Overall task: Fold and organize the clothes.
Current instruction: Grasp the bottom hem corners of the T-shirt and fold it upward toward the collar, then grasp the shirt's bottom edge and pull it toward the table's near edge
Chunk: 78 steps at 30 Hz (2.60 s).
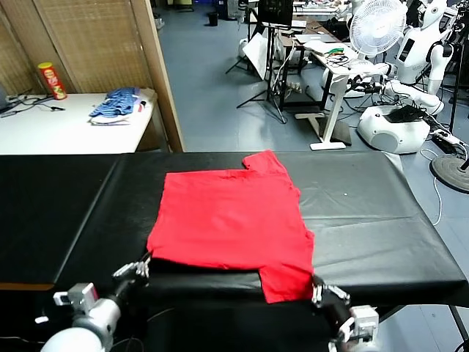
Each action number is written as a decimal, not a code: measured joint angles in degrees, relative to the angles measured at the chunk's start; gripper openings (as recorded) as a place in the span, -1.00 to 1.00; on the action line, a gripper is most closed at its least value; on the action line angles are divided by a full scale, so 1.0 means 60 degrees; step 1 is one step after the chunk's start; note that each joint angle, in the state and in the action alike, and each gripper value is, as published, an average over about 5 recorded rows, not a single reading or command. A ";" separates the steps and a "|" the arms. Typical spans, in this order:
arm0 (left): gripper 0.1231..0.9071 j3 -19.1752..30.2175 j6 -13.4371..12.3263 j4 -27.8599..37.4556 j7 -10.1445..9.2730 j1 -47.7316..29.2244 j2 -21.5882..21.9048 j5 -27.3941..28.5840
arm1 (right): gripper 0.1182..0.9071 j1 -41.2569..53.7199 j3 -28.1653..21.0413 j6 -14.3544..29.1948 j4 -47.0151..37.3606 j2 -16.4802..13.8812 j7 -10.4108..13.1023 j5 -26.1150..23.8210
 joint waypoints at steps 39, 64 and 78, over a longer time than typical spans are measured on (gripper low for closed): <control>-0.99 0.1341 -0.0378 0.3919 0.0093 -0.3387 0.0005 0.2243 | -0.32 0.3075 -0.1306 0.0923 -0.4320 0.0050 -0.1226 -0.0214; 0.58 0.0867 0.0144 0.2926 0.0092 -0.2146 0.0042 0.0412 | -0.45 0.1097 -0.1156 0.0752 -0.2643 -0.0230 -0.1022 -0.0967; -0.98 0.0909 -0.0056 0.2875 0.0116 -0.1872 0.0126 0.1674 | -0.97 0.0983 -0.0933 0.0050 -0.2140 -0.0699 -0.0733 -0.0672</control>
